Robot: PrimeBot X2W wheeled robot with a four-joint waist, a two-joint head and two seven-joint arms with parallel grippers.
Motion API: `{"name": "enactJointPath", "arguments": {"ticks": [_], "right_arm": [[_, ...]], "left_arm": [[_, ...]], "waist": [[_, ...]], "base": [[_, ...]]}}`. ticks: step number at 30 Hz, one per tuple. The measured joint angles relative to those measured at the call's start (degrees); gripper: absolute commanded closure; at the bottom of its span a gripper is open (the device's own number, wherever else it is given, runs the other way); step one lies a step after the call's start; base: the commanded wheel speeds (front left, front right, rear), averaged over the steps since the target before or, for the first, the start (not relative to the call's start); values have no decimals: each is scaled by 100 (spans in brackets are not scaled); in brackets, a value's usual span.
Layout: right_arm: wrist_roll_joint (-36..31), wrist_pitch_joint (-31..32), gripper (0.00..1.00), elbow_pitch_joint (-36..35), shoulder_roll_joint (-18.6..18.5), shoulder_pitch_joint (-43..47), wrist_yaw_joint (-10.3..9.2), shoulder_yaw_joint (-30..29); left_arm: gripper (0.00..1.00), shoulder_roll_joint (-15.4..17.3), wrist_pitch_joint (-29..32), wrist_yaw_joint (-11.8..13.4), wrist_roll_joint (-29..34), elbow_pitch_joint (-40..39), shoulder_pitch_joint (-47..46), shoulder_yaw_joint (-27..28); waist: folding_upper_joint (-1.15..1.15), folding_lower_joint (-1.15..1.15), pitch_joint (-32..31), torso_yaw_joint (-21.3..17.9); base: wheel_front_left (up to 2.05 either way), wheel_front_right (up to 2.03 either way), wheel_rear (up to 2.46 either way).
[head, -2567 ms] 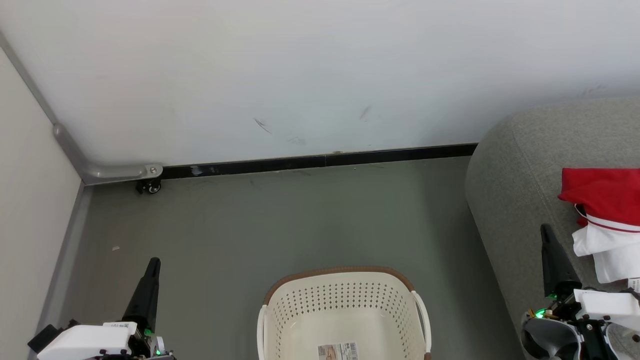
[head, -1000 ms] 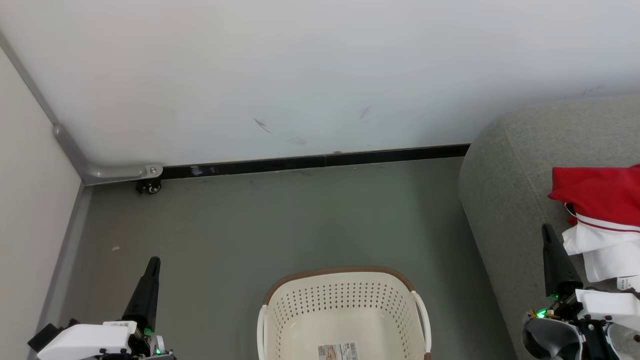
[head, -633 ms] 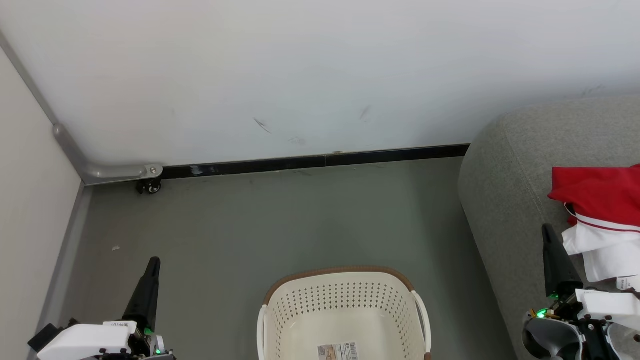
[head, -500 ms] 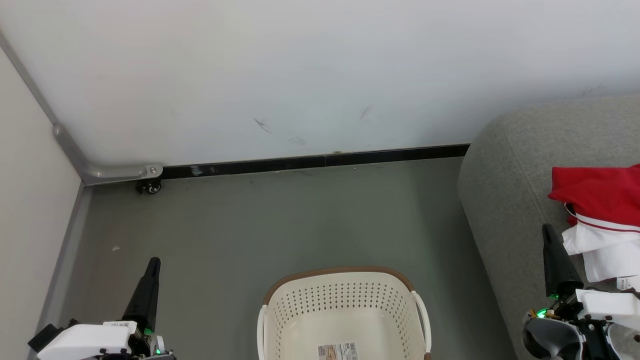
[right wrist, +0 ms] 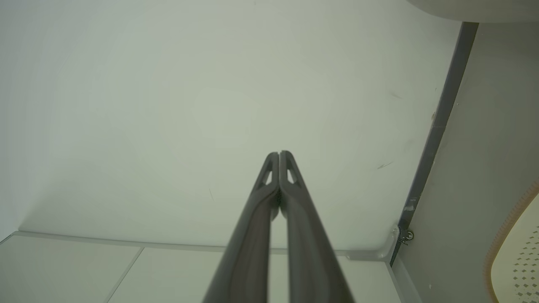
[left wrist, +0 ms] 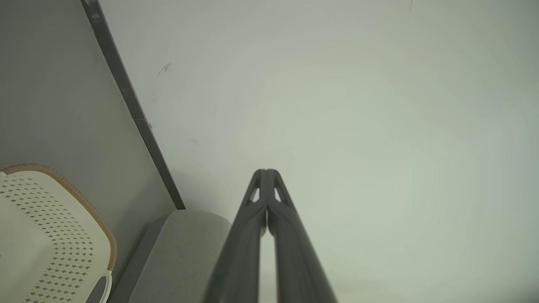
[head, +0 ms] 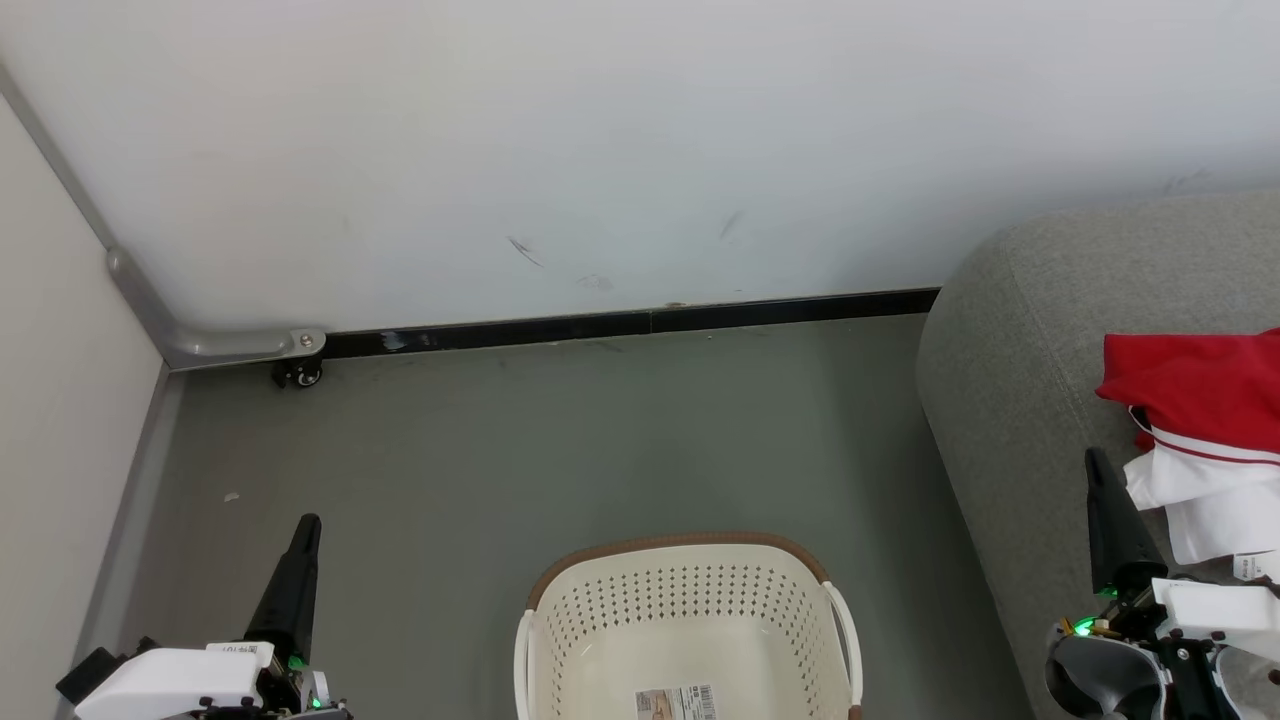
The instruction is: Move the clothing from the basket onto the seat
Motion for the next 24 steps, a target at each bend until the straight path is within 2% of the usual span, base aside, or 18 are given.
{"name": "enactJointPath", "arguments": {"ticks": [24], "right_arm": [[-1,1,100,0,7,0,0,-13]], "left_arm": [[100,-1,0,0,0,1,-2,4]], "waist": [[0,0,0,0]], "base": [[0,0,0]]}}
